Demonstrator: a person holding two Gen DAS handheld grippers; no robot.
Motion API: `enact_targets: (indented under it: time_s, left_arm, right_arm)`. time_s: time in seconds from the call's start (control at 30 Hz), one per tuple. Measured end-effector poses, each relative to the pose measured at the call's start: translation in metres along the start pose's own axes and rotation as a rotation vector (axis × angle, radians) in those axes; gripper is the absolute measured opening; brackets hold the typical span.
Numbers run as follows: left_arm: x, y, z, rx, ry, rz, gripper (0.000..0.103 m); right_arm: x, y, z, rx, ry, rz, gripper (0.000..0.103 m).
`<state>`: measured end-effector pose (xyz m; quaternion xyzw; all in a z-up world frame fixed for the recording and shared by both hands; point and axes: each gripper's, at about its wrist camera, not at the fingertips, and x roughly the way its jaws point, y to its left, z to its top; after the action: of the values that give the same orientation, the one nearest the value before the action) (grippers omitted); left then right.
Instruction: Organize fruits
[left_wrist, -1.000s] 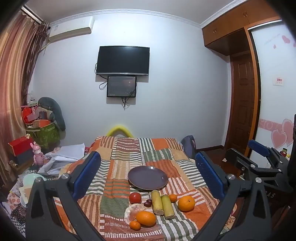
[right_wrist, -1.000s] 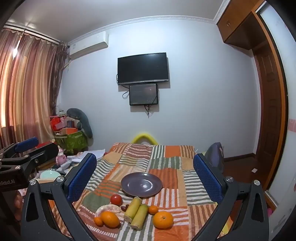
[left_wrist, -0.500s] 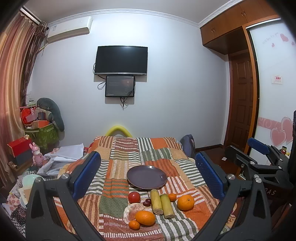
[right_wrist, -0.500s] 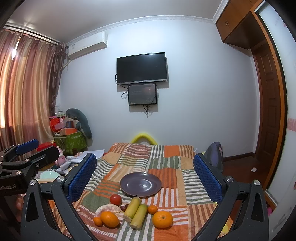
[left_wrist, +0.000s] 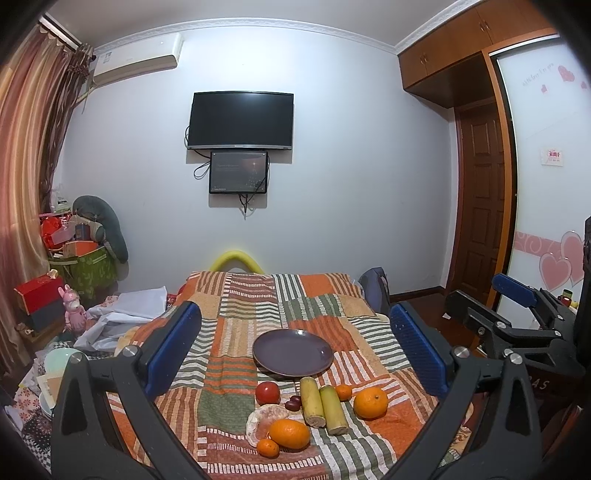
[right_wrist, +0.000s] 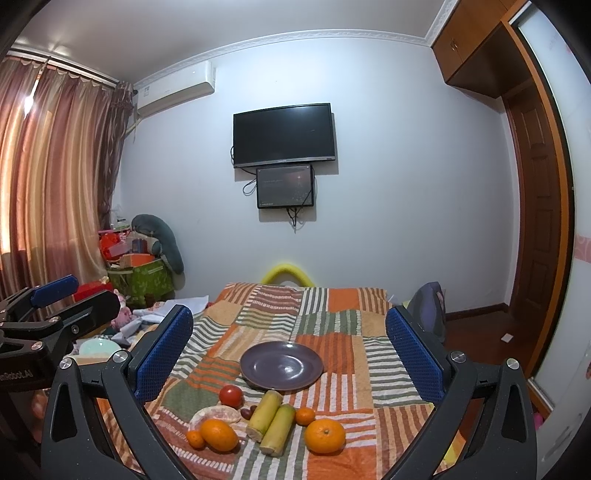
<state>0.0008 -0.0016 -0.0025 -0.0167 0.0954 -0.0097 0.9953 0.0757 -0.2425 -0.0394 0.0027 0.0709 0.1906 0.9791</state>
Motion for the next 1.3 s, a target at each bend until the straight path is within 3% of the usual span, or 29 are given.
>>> enact_targets:
  time_s: [1.3]
  left_arm:
    - [0.0019,0.0037,-0.0011,-0.008,0.004,-0.001,0.103]
  right_arm:
    - [0.0006,0.0016,0.003,-0.001,-0.003,0.001,0.103]
